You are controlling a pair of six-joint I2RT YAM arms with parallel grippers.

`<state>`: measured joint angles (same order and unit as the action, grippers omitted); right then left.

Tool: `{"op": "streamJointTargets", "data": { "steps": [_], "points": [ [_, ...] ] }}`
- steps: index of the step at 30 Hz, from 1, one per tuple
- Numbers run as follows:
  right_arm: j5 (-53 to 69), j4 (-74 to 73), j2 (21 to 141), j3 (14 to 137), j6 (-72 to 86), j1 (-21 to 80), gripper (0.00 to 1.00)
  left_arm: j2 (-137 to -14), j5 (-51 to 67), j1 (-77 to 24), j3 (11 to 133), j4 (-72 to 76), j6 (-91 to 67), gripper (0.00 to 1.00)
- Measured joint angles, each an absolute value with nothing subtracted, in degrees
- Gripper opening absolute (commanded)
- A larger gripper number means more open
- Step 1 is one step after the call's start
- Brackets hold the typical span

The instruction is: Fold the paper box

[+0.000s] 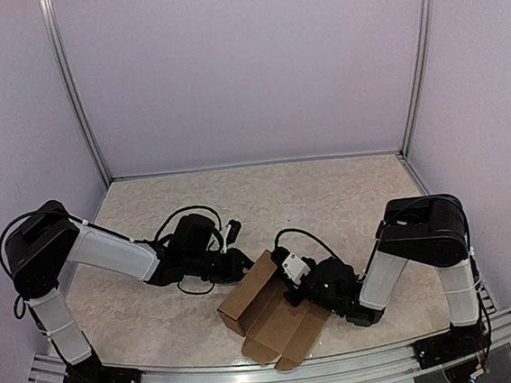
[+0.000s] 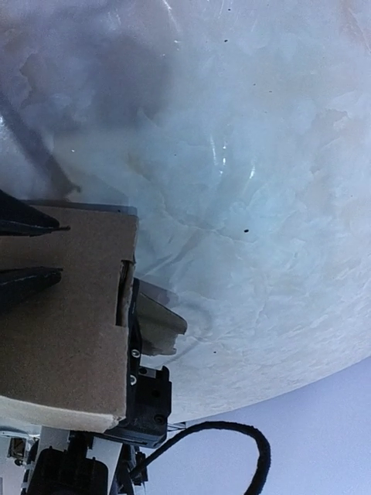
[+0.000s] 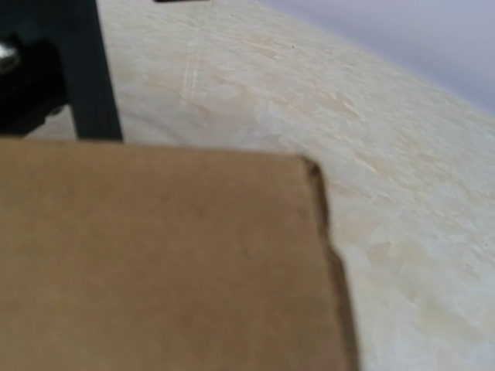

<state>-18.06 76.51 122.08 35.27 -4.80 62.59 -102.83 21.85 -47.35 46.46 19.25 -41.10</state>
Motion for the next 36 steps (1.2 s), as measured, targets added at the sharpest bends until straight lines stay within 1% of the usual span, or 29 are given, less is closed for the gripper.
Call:
{"op": "streamJointTargets", "data": {
  "steps": [2, 4, 7, 11, 22, 27, 29, 32, 36],
  "points": [
    [-18.0, 76.5, 122.0, 35.2, -4.8, 62.6, 0.0, -102.8, 21.3, -47.2, 46.4, 18.9, -41.2, 0.22],
    [-17.6, 76.4, 122.0, 35.2, -4.8, 62.6, 0.0, -102.6, 21.7, -46.6, 45.7, 19.3, -41.8, 0.27],
    [-15.7, 76.3, 121.2, 35.2, -5.3, 62.6, 0.0, -101.0, 22.8, -45.3, 42.9, 20.3, -42.5, 0.31],
    [-14.0, 76.6, 118.6, 35.1, -7.0, 62.6, 0.0, -97.6, 23.2, -43.3, 40.4, 17.1, -42.1, 0.4],
    [-10.9, 74.9, 114.2, 34.6, -9.5, 62.6, 0.0, -87.5, 15.3, -40.3, 39.8, 6.5, -39.4, 0.48],
    [-9.8, 69.5, 113.6, 36.1, -10.2, 62.6, 0.1, -81.8, 11.2, -40.2, 39.8, 1.6, -38.1, 0.5],
    [-9.4, 67.8, 113.6, 36.7, -10.4, 62.6, 0.16, -79.7, 9.6, -40.2, 39.8, -0.2, -37.5, 0.5],
    [-8.7, 65.5, 113.6, 37.5, -10.6, 62.6, 0.21, -76.9, 7.7, -40.2, 39.5, -2.5, -36.7, 0.49],
    [-7.7, 62.7, 113.3, 38.1, -10.7, 62.6, 0.35, -73.9, 6.1, -40.2, 38.6, -4.7, -35.9, 0.5]
  ]
}}
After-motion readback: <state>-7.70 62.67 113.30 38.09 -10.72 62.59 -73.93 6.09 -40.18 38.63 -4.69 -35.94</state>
